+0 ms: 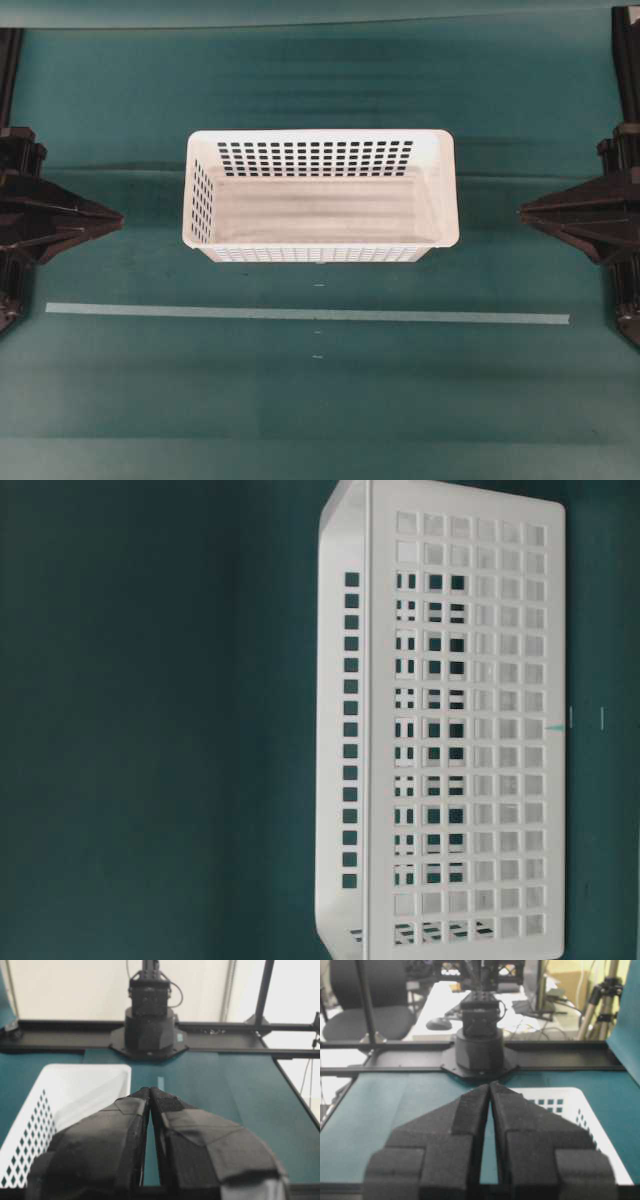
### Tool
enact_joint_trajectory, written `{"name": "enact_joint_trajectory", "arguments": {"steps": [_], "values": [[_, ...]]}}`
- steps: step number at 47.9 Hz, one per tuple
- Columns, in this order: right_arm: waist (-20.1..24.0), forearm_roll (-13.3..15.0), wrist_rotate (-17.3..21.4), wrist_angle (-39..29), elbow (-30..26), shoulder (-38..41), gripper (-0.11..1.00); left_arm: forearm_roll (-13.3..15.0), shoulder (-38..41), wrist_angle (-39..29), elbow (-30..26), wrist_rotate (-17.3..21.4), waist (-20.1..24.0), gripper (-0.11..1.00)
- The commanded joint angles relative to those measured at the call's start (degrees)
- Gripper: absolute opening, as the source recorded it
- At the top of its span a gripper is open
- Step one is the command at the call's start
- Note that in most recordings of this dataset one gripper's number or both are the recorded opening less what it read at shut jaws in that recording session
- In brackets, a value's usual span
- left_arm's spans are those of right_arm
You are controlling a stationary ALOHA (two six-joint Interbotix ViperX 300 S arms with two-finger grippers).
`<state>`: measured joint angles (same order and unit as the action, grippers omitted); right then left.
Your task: Lift the white basket with both hands.
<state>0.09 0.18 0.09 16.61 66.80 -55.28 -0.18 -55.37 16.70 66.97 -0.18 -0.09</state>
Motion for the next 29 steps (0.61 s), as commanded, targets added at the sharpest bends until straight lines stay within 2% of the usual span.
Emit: {"name": "enact_joint_trajectory", "arguments": {"steps": [1,3,7,10,14,29], "values": [[-0.8,-0.8,0.7,-0.1,-1.7,-0.2,0.14,-0.7,-0.3,-0.5,-3.3,-1.3,0.9,0.14],[-0.9,-1.8,1.2,-1.6,-2.5,-0.3,0.12,-0.7,-0.5,-1.4,-4.3,-1.9,1.4,0.12],[-1.5,-4.2,2.5,-7.4,-5.2,-0.4,0.02,-0.7,-0.8,-4.9,-6.4,-2.5,1.8,0.0],[-2.6,-4.4,3.0,-13.4,-7.7,-0.3,-0.01,-0.7,-1.0,-8.3,-7.7,-2.6,1.7,-0.05],[-2.9,-4.2,2.9,-18.3,-9.8,-0.4,-0.02,-0.8,-1.2,-11.8,-8.9,-2.6,1.3,-0.05],[-3.3,-4.0,3.3,-20.2,-10.5,-1.8,-0.02,-0.8,-2.2,-13.4,-10.0,-3.0,0.9,-0.05]]}}
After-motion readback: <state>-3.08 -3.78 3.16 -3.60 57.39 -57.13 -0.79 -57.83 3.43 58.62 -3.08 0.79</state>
